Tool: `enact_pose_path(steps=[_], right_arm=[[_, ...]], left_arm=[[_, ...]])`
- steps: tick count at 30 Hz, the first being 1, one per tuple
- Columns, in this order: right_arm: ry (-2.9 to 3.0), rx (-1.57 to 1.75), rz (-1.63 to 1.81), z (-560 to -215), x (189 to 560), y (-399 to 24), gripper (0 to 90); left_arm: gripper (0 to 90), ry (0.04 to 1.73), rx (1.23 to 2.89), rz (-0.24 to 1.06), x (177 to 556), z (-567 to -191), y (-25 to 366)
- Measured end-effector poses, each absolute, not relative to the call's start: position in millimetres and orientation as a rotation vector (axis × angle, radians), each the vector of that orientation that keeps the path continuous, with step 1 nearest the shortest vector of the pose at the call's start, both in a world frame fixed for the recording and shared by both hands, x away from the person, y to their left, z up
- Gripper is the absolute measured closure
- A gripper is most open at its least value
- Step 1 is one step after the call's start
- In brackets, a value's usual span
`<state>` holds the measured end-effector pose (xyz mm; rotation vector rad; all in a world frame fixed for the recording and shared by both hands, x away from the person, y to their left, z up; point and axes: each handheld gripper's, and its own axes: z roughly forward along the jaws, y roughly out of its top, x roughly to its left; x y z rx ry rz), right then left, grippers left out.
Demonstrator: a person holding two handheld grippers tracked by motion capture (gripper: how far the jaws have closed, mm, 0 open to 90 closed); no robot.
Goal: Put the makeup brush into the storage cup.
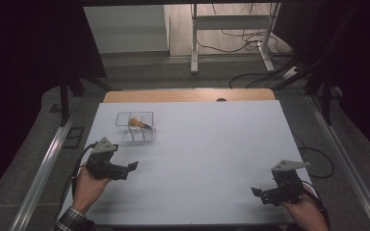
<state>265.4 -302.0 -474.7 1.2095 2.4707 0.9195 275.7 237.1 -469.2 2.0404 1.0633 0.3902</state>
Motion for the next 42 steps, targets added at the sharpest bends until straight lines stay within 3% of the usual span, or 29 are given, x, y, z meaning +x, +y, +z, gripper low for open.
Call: enact_pose_path(steps=[42], right_arm=[[2.461,1.214,0.926,-474,265,-303,0.0]], left_arm=[[0.0,1.125,2.035,0.401,247,-475,262]])
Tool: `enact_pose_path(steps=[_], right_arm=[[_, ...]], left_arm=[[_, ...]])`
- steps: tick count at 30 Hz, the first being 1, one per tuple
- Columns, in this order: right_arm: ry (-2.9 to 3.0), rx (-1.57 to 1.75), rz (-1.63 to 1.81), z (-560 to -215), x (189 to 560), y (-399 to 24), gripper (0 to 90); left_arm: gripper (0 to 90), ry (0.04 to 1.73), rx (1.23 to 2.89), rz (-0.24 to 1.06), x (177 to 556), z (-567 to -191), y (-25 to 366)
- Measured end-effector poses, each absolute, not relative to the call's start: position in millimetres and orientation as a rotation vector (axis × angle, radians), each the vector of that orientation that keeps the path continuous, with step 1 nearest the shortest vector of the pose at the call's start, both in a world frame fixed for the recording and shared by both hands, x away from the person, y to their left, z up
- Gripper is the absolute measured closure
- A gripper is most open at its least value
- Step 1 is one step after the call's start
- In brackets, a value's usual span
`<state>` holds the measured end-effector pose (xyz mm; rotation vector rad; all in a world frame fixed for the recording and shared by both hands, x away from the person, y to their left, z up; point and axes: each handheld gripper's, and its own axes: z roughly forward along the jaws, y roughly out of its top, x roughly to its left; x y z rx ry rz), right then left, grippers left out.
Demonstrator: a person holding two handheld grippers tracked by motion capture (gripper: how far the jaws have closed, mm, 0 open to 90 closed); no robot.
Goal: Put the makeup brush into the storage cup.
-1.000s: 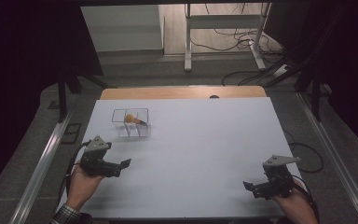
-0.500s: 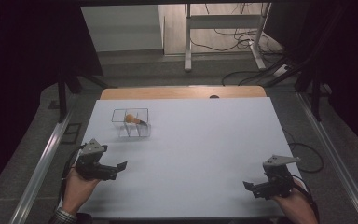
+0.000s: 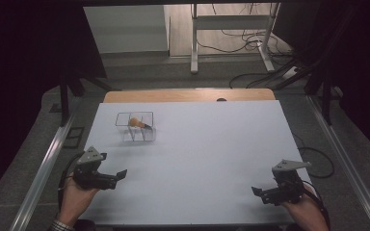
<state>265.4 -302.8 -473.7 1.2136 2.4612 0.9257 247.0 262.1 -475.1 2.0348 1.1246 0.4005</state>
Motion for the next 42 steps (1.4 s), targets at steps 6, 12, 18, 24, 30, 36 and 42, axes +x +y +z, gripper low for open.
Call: enact_pose_path(steps=[6,12,18,24,30,36,42], right_arm=[[2.463,1.206,0.924,-474,266,-303,0.0],[2.465,1.203,0.921,-474,266,-303,0.0],[2.471,1.201,0.912,-475,266,-303,0.0],[2.471,1.201,0.910,-475,266,-304,0.0],[2.475,1.209,0.904,-475,265,-303,0.0],[2.477,1.209,0.902,-475,265,-303,0.0],[2.478,1.205,0.903,-475,265,-303,0.0]], left_arm=[[0.0,1.129,2.063,0.415,243,-477,263],[0.0,1.138,2.080,0.418,240,-478,264],[0.0,1.146,2.087,0.423,236,-479,268],[0.0,1.155,2.084,0.425,232,-480,271],[0.0,1.164,2.081,0.423,227,-481,274],[0.0,1.174,2.080,0.417,223,-482,277],[0.0,1.185,2.082,0.410,219,-483,281]])
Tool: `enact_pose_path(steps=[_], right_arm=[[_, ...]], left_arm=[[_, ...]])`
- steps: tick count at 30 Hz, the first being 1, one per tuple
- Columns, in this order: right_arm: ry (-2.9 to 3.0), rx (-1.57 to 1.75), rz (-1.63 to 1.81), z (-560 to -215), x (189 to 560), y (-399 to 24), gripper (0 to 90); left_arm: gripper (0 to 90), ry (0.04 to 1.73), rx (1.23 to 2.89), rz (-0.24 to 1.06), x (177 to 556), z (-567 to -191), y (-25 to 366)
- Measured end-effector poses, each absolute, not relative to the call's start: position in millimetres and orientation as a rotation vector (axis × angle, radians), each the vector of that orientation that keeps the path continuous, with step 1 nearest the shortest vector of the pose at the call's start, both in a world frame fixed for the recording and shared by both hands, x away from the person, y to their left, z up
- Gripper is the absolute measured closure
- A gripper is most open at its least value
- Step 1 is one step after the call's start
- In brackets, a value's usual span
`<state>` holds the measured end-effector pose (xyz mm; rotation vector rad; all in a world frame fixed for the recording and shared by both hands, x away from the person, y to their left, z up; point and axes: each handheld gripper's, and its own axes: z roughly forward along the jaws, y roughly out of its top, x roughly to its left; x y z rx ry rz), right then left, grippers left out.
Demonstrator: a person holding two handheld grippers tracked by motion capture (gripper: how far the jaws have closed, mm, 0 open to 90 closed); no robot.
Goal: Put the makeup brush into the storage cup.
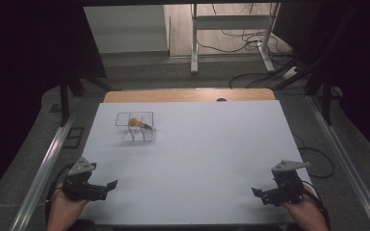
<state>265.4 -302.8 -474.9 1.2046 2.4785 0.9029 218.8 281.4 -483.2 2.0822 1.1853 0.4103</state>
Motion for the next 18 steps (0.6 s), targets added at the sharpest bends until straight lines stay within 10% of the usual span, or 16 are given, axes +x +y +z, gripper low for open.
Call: enact_pose_path(steps=[18], right_arm=[[2.478,1.208,0.897,-475,265,-303,0.0]], left_arm=[[0.0,1.214,2.069,0.403,208,-487,292]])
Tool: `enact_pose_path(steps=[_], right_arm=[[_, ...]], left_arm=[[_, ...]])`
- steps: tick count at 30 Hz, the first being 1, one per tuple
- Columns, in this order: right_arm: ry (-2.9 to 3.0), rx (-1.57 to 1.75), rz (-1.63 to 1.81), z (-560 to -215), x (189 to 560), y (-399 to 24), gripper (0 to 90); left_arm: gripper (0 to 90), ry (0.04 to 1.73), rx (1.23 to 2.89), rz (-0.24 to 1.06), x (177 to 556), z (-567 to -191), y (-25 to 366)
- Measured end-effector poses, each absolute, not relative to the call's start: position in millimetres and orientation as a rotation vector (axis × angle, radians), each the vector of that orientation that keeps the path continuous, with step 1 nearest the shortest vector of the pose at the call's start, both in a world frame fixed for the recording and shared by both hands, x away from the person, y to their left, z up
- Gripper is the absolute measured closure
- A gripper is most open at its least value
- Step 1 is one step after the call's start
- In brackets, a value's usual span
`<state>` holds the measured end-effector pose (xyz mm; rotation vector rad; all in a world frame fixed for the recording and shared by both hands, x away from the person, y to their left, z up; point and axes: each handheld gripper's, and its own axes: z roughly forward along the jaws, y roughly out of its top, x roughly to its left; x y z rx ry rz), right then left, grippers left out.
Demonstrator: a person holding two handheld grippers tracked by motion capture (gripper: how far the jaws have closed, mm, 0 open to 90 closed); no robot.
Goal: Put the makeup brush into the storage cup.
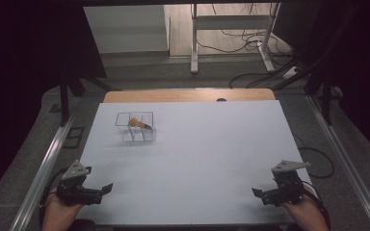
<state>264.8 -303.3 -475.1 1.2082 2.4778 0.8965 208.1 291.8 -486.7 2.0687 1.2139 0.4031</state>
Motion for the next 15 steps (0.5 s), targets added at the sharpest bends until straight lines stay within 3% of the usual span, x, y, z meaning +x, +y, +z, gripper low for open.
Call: enact_pose_path(steps=[15], right_arm=[[2.484,1.205,0.892,-475.5,264.9,-303.0,0.0]], left_arm=[[0.0,1.252,2.059,0.402,200.2,-491.0,302.0]])
